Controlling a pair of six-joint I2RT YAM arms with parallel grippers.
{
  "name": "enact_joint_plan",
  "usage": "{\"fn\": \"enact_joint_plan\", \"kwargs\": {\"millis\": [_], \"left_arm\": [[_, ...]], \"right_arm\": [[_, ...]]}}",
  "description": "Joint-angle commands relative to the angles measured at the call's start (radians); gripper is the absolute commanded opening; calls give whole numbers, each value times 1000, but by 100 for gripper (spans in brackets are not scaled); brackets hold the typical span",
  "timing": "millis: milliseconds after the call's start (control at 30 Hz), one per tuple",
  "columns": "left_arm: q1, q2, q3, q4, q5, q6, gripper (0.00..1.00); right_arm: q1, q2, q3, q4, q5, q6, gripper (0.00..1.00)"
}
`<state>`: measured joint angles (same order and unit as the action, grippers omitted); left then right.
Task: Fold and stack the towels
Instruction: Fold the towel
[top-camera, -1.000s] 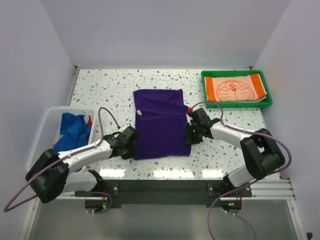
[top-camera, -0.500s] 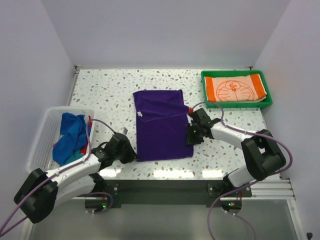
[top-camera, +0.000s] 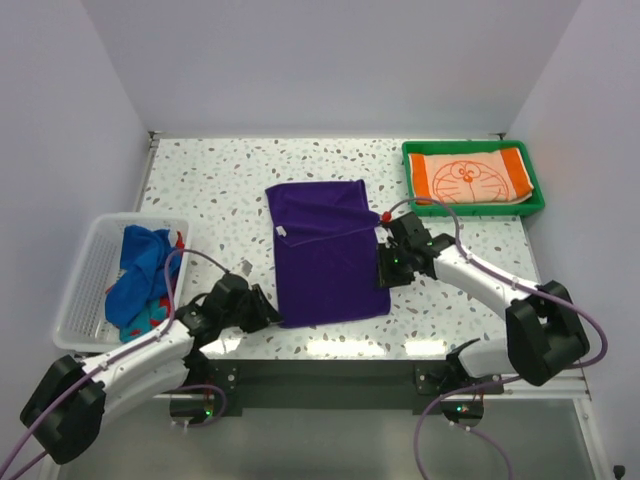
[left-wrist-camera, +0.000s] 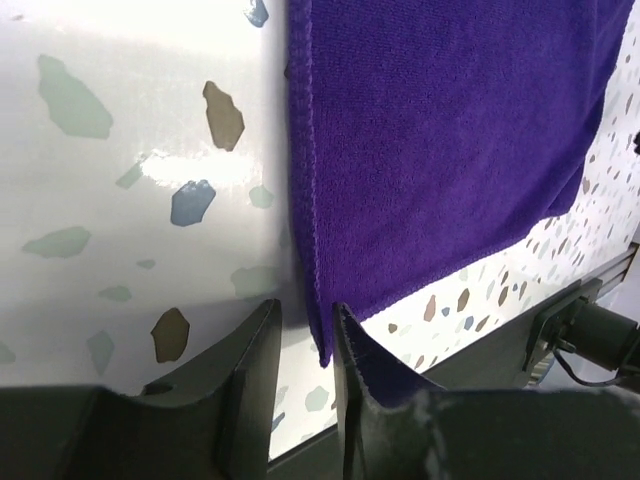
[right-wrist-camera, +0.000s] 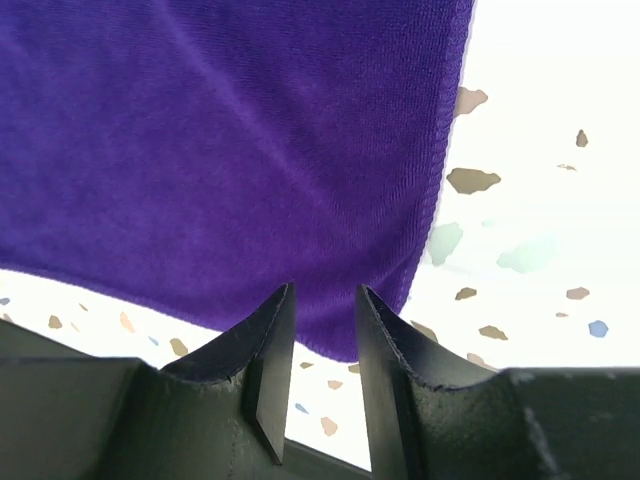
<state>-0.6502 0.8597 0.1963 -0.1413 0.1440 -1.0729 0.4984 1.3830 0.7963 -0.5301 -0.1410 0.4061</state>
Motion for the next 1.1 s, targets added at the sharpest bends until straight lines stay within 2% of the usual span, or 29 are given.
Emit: {"fn": "enact_joint_plan", "kwargs": {"millis": [0,100,233,367,533,800,1067], "left_arm": [[4,-37,49,-92,-35,-7,33],[4,-51,95,-184,-70,10,38],[3,-73,205,-290,-116,44,38],[0,-67,327,-359,-141,94,34],[-23,41,426,-337,-90,137,28],[-85,257,417,-290,-63,223,17],[-85,332,342,-225,-55,254,12]], "right_arm": [[-1,-51,32,-70,-3,-15,33],[0,-67,8,-77,-15,-3,30],[0,-84,-46,-65,-25,11,26],[0,-75,-81,-33,-43,25,23],[0,-71,-95,-8,-39,33,21],[0,-47,-95,-5,-45,36,20],[0,-9,-112,-18,-52,48,17]]}}
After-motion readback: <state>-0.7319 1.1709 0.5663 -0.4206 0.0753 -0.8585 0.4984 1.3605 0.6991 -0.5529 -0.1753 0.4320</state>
